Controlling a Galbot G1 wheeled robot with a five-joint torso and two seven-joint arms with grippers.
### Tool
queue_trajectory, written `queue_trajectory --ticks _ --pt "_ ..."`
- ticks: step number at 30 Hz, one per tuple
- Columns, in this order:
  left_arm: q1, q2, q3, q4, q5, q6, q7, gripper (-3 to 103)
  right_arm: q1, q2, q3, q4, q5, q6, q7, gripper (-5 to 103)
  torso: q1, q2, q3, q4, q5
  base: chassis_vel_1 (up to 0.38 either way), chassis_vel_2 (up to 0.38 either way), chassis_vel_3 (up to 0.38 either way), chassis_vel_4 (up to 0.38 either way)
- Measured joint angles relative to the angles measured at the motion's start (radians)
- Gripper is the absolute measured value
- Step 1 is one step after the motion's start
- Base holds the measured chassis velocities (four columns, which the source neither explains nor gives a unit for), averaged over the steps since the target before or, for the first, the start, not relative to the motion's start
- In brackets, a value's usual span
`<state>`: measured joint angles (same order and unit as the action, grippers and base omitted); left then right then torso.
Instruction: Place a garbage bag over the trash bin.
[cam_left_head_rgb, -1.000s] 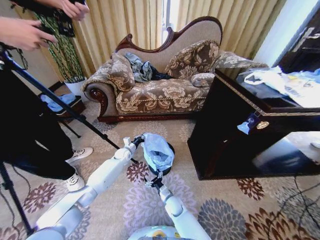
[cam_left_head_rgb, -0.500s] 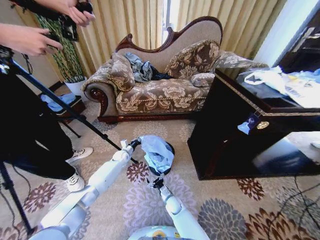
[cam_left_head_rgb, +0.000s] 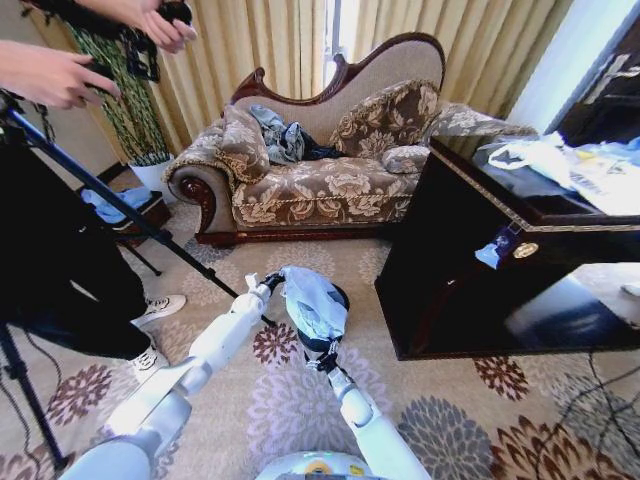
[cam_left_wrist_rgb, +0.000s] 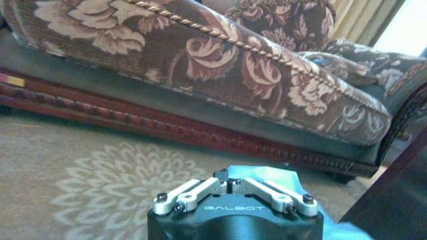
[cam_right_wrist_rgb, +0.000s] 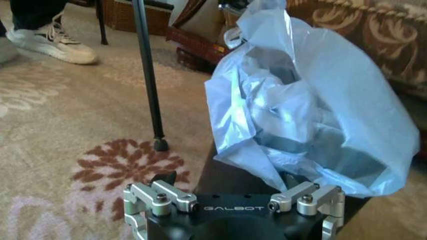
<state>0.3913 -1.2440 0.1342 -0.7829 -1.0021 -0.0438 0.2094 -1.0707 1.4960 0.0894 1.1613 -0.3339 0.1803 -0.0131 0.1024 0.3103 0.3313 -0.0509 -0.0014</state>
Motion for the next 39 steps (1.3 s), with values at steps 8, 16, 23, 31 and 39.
queue_trajectory --ticks 8,16,23,31,39 --pt "0.003 -0.006 0.019 -0.053 -0.044 0.039 -0.03 0 -0.051 -0.049 -0.003 0.098 0.013 -0.003 -0.004 100 0.0 0.0 0.0 0.0 -0.0002 0.0 0.0 0.0 0.0" --pt "0.04 0.024 0.042 -0.147 -0.066 0.082 -0.087 8 -0.116 -0.126 -0.005 0.217 0.091 0.013 -0.049 100 0.0 0.0 0.0 0.0001 -0.0001 0.0 0.0 0.0 0.0" --pt "0.058 0.048 0.032 -0.204 -0.082 0.095 -0.105 30 -0.176 -0.194 -0.003 0.354 0.154 0.046 -0.068 100 0.0 0.0 0.0 0.0 -0.0003 0.0 0.0 0.0 0.0" --pt "0.08 0.093 -0.015 -0.331 -0.19 0.141 -0.175 62 -0.147 -0.222 -0.03 0.484 0.182 0.044 0.029 100 0.0 0.0 0.0 0.0001 -0.0003 0.0 0.0 0.0 0.0" --pt "0.07 0.077 -0.055 -0.301 -0.261 0.161 -0.23 89 -0.05 -0.091 -0.08 0.332 0.105 0.085 0.135 100 0.0 0.0 0.0 0.0001 -0.0004 0.0 0.0 0.0 0.0"
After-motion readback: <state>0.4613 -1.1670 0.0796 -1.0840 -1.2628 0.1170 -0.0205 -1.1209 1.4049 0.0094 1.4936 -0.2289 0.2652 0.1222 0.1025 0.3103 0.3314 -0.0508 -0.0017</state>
